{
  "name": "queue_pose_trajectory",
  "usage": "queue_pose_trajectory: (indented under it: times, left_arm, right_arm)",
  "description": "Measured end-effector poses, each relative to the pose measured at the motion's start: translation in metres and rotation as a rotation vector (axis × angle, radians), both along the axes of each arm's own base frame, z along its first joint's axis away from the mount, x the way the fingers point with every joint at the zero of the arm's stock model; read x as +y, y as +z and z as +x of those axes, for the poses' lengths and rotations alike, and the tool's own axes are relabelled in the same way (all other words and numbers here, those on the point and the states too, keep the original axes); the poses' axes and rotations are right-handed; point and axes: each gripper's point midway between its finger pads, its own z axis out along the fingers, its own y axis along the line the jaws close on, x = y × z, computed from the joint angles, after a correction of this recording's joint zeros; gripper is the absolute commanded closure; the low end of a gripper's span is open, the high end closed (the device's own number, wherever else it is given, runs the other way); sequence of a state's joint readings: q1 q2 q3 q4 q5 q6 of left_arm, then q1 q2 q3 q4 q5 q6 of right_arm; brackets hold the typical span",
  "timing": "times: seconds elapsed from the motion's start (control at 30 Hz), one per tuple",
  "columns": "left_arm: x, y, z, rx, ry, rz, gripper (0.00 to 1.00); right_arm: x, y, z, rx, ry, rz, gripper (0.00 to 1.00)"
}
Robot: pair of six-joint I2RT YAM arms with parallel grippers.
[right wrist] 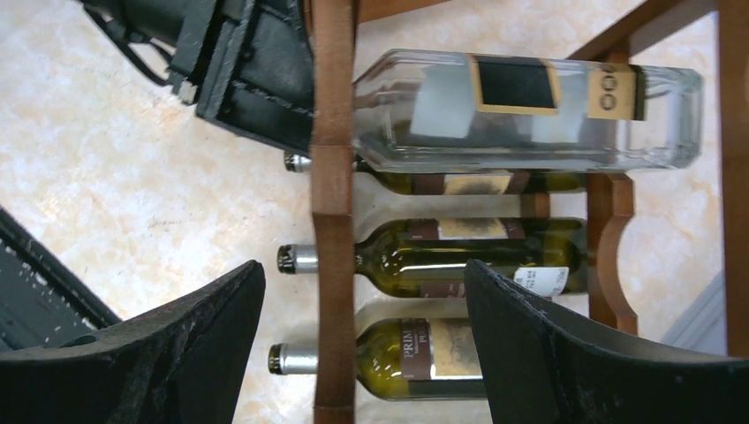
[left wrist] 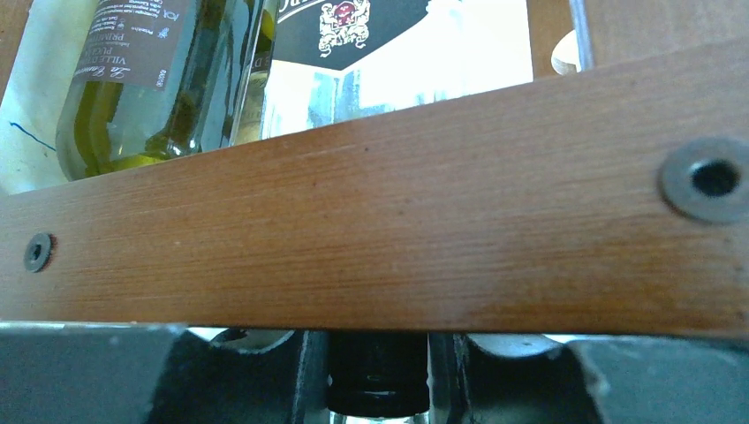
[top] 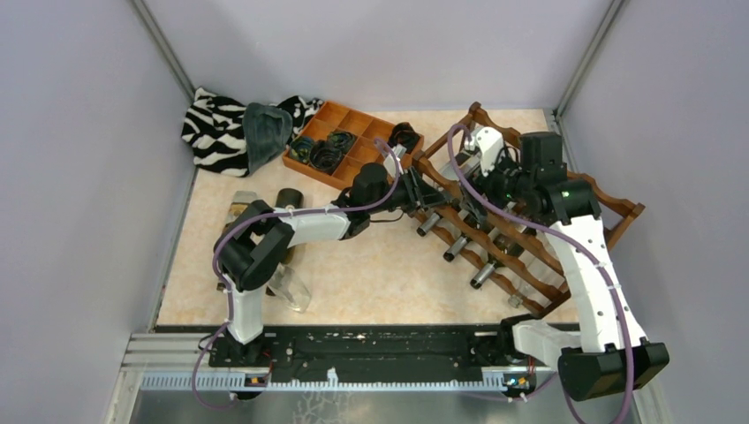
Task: Put the wine bottle on the wine rack
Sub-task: Place the wine bottle in the wine rack.
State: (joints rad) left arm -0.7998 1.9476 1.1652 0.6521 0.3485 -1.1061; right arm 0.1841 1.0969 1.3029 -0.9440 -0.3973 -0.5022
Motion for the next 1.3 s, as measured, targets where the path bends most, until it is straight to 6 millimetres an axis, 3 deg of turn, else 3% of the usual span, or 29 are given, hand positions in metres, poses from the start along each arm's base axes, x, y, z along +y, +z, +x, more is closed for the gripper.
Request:
queue_pose_trajectory:
  times: [0.27,0.4,0.53,0.7,0.83,1.03,1.3]
  left_arm:
    - [0.000,0.001,0.000,0.005,0.001,-0.004,0.65]
    - [0.000,0.001,0.000,0.009,0.001,-0.007,0.65]
    - [0.000,0.002,0.000,0.014,0.002,-0.012,0.64]
    - [-0.001,0.002,0.000,0.016,0.002,-0.013,0.64]
    - [-0.001,0.002,0.000,0.017,0.002,-0.015,0.64]
    - [-0.004,0.004,0.002,0.019,0.000,-0.020,0.63]
    - [-0.004,0.005,0.002,0.033,0.001,-0.028,0.64]
  right_arm:
    - [-0.012,0.034,0.019,-0.092,-0.097,0.082,0.22]
    - [-0.020,0.045,0.037,-0.132,-0.154,0.113,0.39]
    - [-0.021,0.028,0.058,-0.089,-0.170,0.110,0.64]
    - [-0.019,-0.011,0.081,0.024,-0.171,0.095,0.82]
    - [-0.012,-0.033,0.083,0.106,-0.137,0.104,0.93]
    - [0.001,-0.031,0.075,0.153,-0.058,0.144,0.93]
    - [0.011,-0.036,0.071,0.198,0.012,0.171,0.64]
